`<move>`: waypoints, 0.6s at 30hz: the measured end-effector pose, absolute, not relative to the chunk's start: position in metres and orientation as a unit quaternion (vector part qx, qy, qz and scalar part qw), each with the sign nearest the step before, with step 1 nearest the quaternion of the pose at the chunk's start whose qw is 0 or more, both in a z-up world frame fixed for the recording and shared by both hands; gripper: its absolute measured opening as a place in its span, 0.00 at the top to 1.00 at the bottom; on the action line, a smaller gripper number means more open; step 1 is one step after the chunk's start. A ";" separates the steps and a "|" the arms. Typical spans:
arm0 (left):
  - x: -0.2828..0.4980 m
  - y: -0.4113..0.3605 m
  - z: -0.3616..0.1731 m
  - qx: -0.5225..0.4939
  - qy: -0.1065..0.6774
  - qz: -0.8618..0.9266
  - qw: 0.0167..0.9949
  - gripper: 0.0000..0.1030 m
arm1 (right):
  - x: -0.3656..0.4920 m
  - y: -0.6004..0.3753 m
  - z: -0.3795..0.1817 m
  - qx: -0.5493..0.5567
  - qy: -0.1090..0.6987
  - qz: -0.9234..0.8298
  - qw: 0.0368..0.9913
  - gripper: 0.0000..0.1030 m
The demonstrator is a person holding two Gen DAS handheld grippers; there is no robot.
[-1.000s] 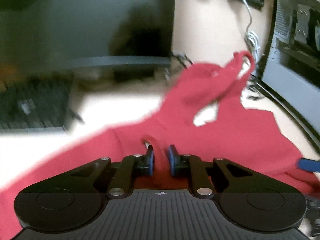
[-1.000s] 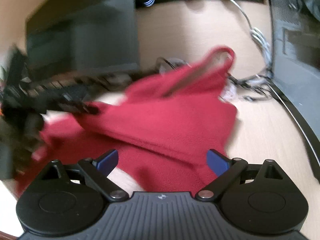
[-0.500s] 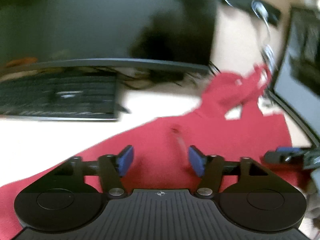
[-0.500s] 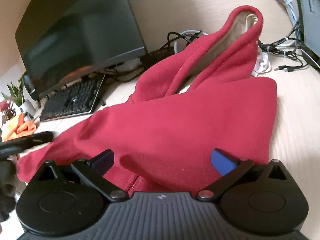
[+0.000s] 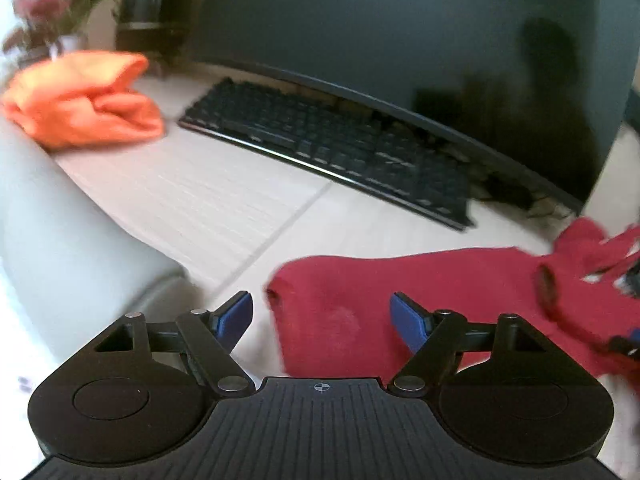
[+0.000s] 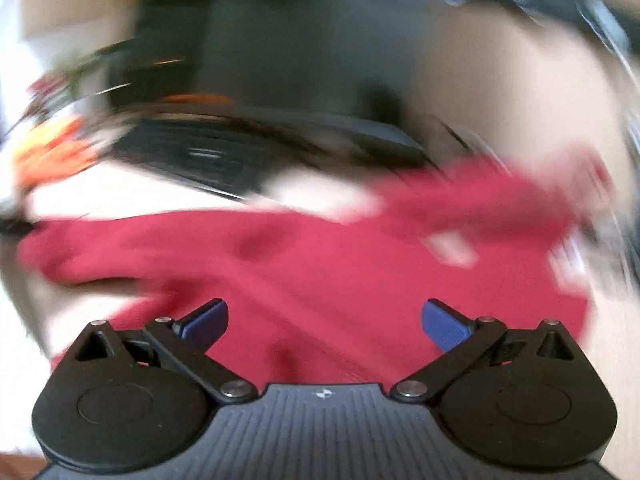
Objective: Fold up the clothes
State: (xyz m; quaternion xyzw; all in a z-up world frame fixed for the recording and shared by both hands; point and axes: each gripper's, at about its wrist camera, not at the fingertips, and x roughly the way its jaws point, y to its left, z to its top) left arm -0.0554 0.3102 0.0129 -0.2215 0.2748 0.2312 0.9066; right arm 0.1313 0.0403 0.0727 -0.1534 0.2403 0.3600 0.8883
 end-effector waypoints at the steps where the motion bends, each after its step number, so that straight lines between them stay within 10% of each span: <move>1: -0.053 0.313 0.011 -0.231 0.276 0.224 0.906 0.22 | 0.116 0.057 0.078 -0.186 0.209 0.387 0.879 0.00; 18: -0.142 0.343 0.035 -0.293 0.196 0.280 0.893 0.09 | 0.031 0.249 0.035 -0.312 0.184 0.581 0.729 0.53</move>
